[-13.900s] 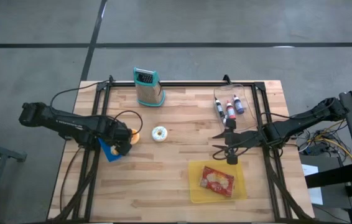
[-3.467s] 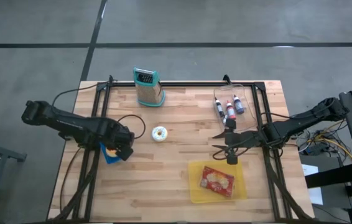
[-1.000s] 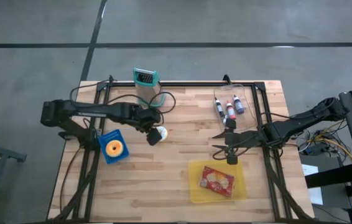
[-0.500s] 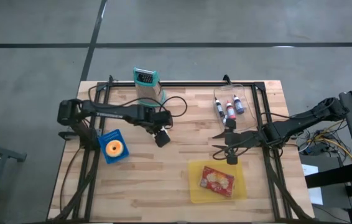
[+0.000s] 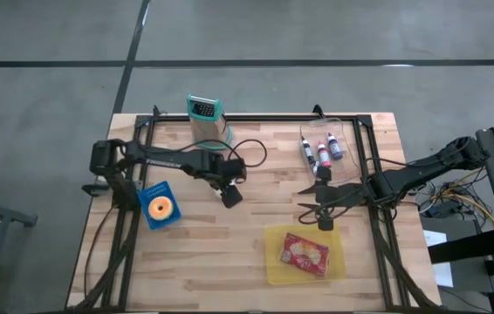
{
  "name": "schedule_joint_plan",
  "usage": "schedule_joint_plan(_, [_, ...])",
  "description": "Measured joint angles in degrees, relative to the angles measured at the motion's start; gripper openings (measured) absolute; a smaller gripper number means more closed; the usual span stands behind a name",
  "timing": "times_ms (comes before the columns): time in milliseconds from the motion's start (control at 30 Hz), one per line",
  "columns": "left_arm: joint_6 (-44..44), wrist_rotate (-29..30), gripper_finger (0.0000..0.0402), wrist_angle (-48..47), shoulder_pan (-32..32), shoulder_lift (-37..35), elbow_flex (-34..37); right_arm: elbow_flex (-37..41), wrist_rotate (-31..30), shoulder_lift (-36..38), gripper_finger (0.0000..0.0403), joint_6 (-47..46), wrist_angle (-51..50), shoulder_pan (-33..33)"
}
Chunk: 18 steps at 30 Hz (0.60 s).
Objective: Pick & Place Food Item
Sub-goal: Put the white donut into the blue bin
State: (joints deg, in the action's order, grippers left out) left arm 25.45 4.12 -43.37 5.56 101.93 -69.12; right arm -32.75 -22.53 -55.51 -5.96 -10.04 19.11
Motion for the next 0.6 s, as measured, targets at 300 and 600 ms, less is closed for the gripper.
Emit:
schedule_joint_plan(300, [0.36, 0.06, 0.0222, 0.71, 0.02, 2.92, 0.02, 0.00, 0.01, 0.00, 0.0150, 0.00, 0.00, 0.01])
schedule_joint_plan(600, [1.57, 0.24, 0.0222, 1.19, 0.07, 5.06, 0.02, 0.00, 0.00, 0.00, 0.0150, 0.00, 0.00, -0.01])
